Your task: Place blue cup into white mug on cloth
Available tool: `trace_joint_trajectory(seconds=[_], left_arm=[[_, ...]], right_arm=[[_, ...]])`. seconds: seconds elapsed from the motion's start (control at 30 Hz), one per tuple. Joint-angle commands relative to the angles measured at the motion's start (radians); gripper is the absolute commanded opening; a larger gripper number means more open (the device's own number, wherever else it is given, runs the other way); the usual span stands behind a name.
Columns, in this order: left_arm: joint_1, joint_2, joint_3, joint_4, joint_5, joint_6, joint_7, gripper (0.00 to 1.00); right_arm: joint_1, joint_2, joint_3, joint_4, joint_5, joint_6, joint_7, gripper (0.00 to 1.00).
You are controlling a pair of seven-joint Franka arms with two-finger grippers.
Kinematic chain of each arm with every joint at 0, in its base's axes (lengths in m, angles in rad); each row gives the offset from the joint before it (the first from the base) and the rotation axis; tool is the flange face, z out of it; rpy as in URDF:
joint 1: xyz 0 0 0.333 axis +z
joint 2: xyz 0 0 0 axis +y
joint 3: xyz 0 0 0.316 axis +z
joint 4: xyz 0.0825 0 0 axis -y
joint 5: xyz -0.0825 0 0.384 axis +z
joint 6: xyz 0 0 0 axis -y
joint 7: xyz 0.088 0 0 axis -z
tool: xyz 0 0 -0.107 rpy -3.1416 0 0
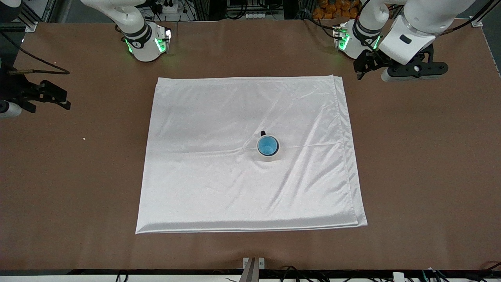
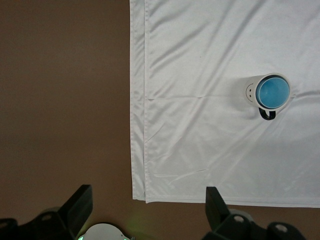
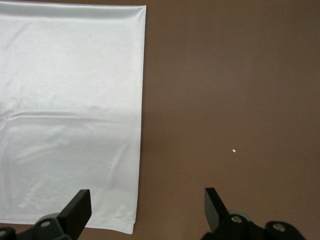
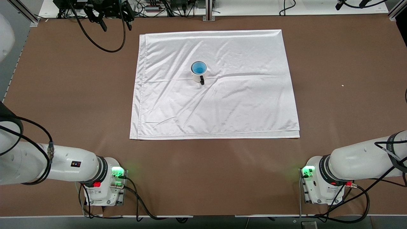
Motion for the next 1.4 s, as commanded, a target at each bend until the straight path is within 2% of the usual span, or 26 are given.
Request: trace_joint_trajectory(seconds=[0.0,0.13,0.3,0.7,1.37], left_arm=[[0.017,0.038,0.004,0.068,-0.012,-0.007,0.008,1.0],[0.023,0.066,0.011,0.117,-0.006,-0.01,0.008,1.0],[0.003,0.097,0.064,0.152,0.016,-0.01,0.015,1.0],[-0.018,0.105,0.123,0.149,0.021,-0.01,0.064,1.0],[-0.011,0.114,0.125,0.151,0.054,-0.008,0.098,1.0]], right_arm=[[0.007,-0.021,-0.004,-0.012,0.0,0.001,0.004,1.0],[0.007,-0.021,-0.004,-0.012,0.0,0.001,0.004,1.0],[0.013,-0.021,-0.004,-0.012,0.0,0.001,0.004,1.0],[0.015,-0.021,-0.004,-0.012,0.0,0.003,0.004,1.0],[0.015,-0.021,-0.004,-0.012,0.0,0.001,0.004,1.0]])
